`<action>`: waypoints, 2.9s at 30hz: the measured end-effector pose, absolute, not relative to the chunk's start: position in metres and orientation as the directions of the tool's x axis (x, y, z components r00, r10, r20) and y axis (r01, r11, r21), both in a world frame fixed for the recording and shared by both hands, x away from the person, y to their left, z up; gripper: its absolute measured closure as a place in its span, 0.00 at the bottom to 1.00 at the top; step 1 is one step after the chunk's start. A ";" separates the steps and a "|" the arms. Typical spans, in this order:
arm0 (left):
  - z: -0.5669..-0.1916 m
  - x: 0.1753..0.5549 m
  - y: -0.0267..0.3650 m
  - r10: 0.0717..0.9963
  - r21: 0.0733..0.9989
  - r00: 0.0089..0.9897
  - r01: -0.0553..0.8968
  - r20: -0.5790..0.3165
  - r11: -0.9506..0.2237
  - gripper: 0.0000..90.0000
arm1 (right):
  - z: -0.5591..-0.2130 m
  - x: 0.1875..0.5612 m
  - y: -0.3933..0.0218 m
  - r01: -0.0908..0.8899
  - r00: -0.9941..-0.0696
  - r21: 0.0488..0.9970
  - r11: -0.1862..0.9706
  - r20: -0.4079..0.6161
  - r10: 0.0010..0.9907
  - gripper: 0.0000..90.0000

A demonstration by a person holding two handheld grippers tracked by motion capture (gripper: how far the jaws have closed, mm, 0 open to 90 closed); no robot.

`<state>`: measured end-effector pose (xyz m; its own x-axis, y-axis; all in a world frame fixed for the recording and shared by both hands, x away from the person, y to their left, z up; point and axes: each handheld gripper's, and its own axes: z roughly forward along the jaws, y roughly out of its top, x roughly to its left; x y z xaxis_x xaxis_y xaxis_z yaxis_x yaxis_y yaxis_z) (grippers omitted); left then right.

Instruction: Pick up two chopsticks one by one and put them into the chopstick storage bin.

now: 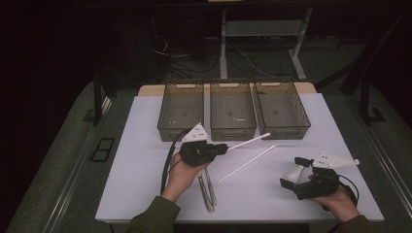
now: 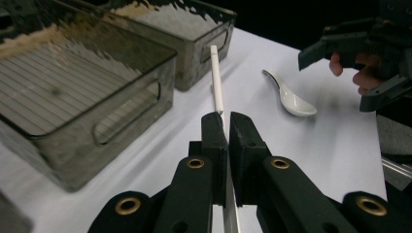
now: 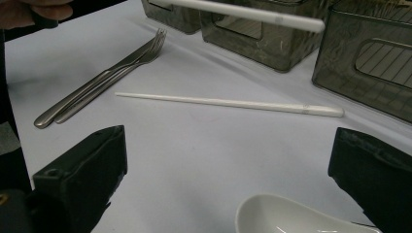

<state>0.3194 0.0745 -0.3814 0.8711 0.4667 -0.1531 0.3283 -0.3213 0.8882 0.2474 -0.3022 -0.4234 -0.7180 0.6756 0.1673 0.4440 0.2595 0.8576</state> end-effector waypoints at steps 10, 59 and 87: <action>-0.369 0.324 0.102 0.497 0.911 0.855 0.315 -0.151 -0.266 0.95 | -0.424 0.247 -0.302 0.447 -0.716 0.856 0.259 0.170 0.677 0.01; -0.367 0.371 0.215 0.811 0.903 0.579 0.389 -0.085 -0.183 0.95 | -0.424 0.249 -0.302 0.455 -0.712 0.853 0.257 0.174 0.681 0.01; -0.382 0.455 0.176 0.856 0.814 0.511 0.525 -0.071 -0.247 0.95 | -0.425 0.249 -0.305 0.455 -0.714 0.854 0.254 0.179 0.676 0.01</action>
